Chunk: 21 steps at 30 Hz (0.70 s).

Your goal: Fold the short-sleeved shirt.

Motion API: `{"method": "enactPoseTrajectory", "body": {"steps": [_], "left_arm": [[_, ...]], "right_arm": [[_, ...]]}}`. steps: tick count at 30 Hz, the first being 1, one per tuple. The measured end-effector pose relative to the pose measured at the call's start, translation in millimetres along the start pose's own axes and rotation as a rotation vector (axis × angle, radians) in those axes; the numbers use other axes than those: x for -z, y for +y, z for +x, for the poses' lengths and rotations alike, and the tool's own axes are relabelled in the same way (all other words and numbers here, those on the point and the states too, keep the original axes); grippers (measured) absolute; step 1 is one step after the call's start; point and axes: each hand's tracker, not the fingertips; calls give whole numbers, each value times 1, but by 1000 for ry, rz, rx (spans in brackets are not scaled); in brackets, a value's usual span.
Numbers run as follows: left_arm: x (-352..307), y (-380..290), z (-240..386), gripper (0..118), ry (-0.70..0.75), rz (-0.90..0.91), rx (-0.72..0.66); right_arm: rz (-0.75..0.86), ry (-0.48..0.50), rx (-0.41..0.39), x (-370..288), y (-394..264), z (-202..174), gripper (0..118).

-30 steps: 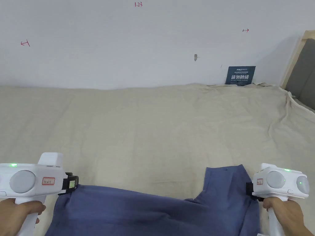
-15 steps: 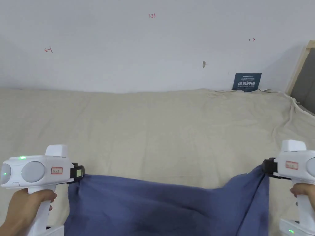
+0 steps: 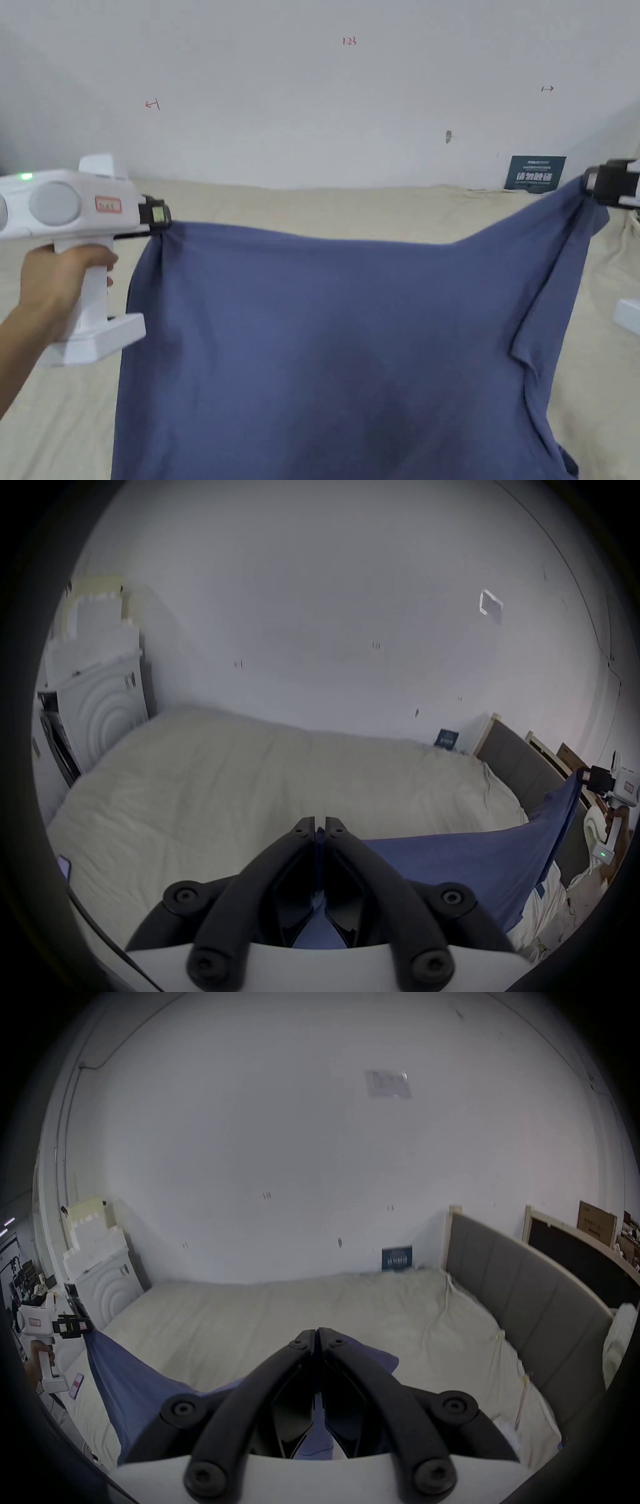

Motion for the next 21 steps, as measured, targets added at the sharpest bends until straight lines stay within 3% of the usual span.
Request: {"method": "enactPoseTrajectory", "body": {"steps": [11,21], "left_arm": [[-53,142,18,0,47,241,82],[-46,168,38,1,82,257,119]], "right_arm": [[216,-5,-15,4,135,-5,0],[279,-27,-35,27,188,2,0]]}}
